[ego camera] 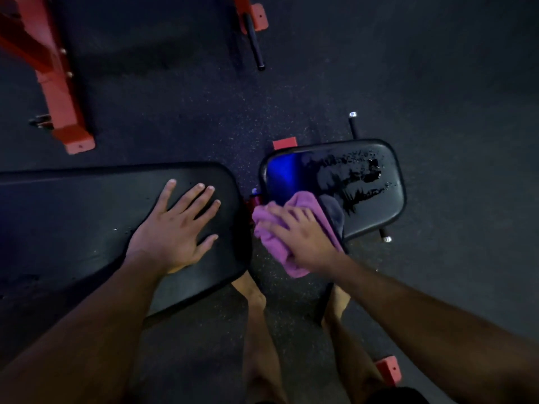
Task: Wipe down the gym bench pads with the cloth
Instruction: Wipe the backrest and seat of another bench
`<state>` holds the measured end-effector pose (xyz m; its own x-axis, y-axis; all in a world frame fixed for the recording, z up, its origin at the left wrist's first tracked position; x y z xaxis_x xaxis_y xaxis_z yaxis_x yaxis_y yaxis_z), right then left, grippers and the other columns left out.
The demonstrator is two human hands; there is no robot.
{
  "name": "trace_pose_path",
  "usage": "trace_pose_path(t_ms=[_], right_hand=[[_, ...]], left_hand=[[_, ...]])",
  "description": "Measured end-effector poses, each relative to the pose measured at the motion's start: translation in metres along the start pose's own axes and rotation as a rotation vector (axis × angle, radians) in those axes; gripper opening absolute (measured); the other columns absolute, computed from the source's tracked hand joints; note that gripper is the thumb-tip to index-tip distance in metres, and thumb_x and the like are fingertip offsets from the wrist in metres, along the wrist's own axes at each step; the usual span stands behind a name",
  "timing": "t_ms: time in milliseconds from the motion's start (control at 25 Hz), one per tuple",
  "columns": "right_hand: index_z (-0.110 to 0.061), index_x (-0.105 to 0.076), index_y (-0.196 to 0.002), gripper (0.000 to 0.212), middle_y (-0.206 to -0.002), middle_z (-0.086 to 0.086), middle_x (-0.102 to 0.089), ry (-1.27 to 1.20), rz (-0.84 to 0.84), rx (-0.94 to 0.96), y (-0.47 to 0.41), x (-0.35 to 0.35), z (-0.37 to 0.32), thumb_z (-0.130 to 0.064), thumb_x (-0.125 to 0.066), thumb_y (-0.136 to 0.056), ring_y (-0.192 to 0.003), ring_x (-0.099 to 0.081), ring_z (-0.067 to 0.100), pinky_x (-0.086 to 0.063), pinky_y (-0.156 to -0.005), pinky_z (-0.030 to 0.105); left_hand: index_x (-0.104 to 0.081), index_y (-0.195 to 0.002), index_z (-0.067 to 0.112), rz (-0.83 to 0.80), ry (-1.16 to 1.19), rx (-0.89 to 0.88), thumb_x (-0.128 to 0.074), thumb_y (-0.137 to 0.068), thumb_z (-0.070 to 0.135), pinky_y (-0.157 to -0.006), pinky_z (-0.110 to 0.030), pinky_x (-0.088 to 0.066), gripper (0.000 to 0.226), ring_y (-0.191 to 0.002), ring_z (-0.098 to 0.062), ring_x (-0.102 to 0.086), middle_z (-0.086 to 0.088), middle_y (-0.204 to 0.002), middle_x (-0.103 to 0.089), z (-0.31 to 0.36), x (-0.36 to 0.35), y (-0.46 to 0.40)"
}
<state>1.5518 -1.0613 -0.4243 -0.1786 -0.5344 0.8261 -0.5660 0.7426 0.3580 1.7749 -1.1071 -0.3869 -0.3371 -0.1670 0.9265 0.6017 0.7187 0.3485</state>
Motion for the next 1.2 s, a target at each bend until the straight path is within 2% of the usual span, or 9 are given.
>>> trace_pose_path(t_ms=[120,200,320,400,520,640,760,920,1200], right_hand=[[-0.029,-0.044,-0.148,0.111,-0.160,0.007,-0.039,-0.014,0.121,-0.143,0.045,-0.007,0.003,-0.025,-0.094,-0.049,-0.134,-0.041,0.033,-0.040,-0.105,0.055],[-0.029,-0.047,-0.147,0.105,-0.160,0.006,-0.039,-0.077,0.187,-0.257,0.060,0.000,0.016,-0.017,-0.090,-0.052,-0.135,-0.040,0.033,-0.039,-0.106,0.055],[-0.028,-0.047,-0.149,0.094,-0.165,0.004,-0.032,-0.059,0.137,-0.225,0.061,0.009,0.022,-0.021,-0.086,-0.064,-0.143,-0.037,0.033,-0.034,-0.111,0.054],[-0.027,-0.045,-0.151,0.095,-0.167,0.006,-0.028,0.001,0.139,-0.165,0.056,0.012,0.023,-0.027,-0.087,-0.066,-0.146,-0.034,0.034,-0.032,-0.113,0.055],[-0.025,-0.043,-0.153,0.101,-0.168,0.008,-0.024,-0.043,0.271,-0.348,0.061,0.017,0.053,-0.024,-0.087,-0.063,-0.147,-0.030,0.037,-0.030,-0.113,0.057],[-0.031,-0.032,-0.158,0.103,-0.171,0.005,-0.013,0.020,0.241,-0.390,0.070,-0.016,0.063,-0.041,-0.084,-0.070,-0.154,-0.021,0.034,-0.018,-0.120,0.055],[-0.036,-0.033,-0.157,0.097,-0.172,0.001,-0.015,0.071,0.257,-0.343,0.062,-0.043,0.075,-0.057,-0.075,-0.072,-0.158,-0.013,0.032,-0.003,-0.123,0.057],[-0.033,-0.049,-0.146,0.080,-0.163,0.002,-0.037,0.026,0.392,-0.274,0.044,-0.026,0.106,-0.045,-0.073,-0.071,-0.152,-0.027,0.034,-0.015,-0.122,0.056],[-0.021,-0.058,-0.144,0.056,-0.157,0.004,-0.047,-0.187,0.798,-0.802,0.138,0.003,0.232,-0.023,-0.062,-0.088,-0.149,-0.038,0.026,-0.032,-0.119,0.052]], left_hand=[[-0.033,-0.161,0.021,-0.074,-0.058,-0.006,-0.018,-0.102,0.060,-0.125,-0.065,-0.004,0.073,-0.159,-0.026,-0.020,-0.008,-0.171,-0.025,0.003,-0.002,0.000],[-0.026,-0.163,0.022,-0.134,-0.126,-0.018,-0.010,-0.103,0.058,-0.124,-0.065,-0.005,0.072,-0.159,-0.028,-0.019,-0.009,-0.171,-0.023,0.003,-0.007,0.001],[-0.038,-0.159,0.018,-0.176,-0.191,-0.070,-0.017,-0.105,0.049,-0.114,-0.059,-0.024,0.067,-0.144,-0.032,-0.039,-0.014,-0.158,-0.042,0.015,0.005,-0.022],[-0.040,-0.158,0.018,-0.091,-0.107,-0.121,-0.029,-0.105,0.047,-0.115,-0.056,-0.029,0.061,-0.138,-0.029,-0.045,-0.009,-0.154,-0.045,0.035,0.011,-0.051],[-0.030,-0.162,0.016,0.132,0.148,-0.185,-0.030,-0.108,0.040,-0.126,-0.054,-0.019,0.059,-0.155,-0.023,-0.029,-0.006,-0.169,-0.029,0.071,0.021,-0.118],[-0.019,-0.165,0.018,0.127,0.329,-0.078,-0.024,-0.107,0.045,-0.130,-0.052,-0.009,0.064,-0.161,-0.022,-0.011,-0.004,-0.174,-0.011,0.098,0.004,-0.185],[-0.027,-0.163,0.020,0.241,0.450,0.101,-0.034,-0.103,0.049,-0.129,-0.054,-0.008,0.067,-0.161,-0.022,-0.011,-0.002,-0.174,-0.015,0.116,-0.022,-0.206],[-0.032,-0.162,0.019,0.349,0.445,0.110,-0.039,-0.099,0.047,-0.128,-0.057,-0.012,0.070,-0.159,-0.025,-0.017,-0.004,-0.173,-0.020,0.116,-0.033,-0.207],[-0.025,-0.163,0.022,0.326,0.472,0.116,-0.037,-0.099,0.048,-0.128,-0.057,-0.006,0.070,-0.161,-0.022,-0.009,-0.003,-0.174,-0.016,0.116,-0.038,-0.209]])
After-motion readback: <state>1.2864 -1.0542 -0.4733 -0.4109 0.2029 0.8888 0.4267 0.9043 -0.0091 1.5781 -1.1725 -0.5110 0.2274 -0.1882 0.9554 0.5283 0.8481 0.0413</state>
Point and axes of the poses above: each hand's wrist, its own y-axis away from the middle knuckle, its own x-axis out of the back of the hand, z = x × y, the point moved 7 cm from there along -y, towards the middle knuckle
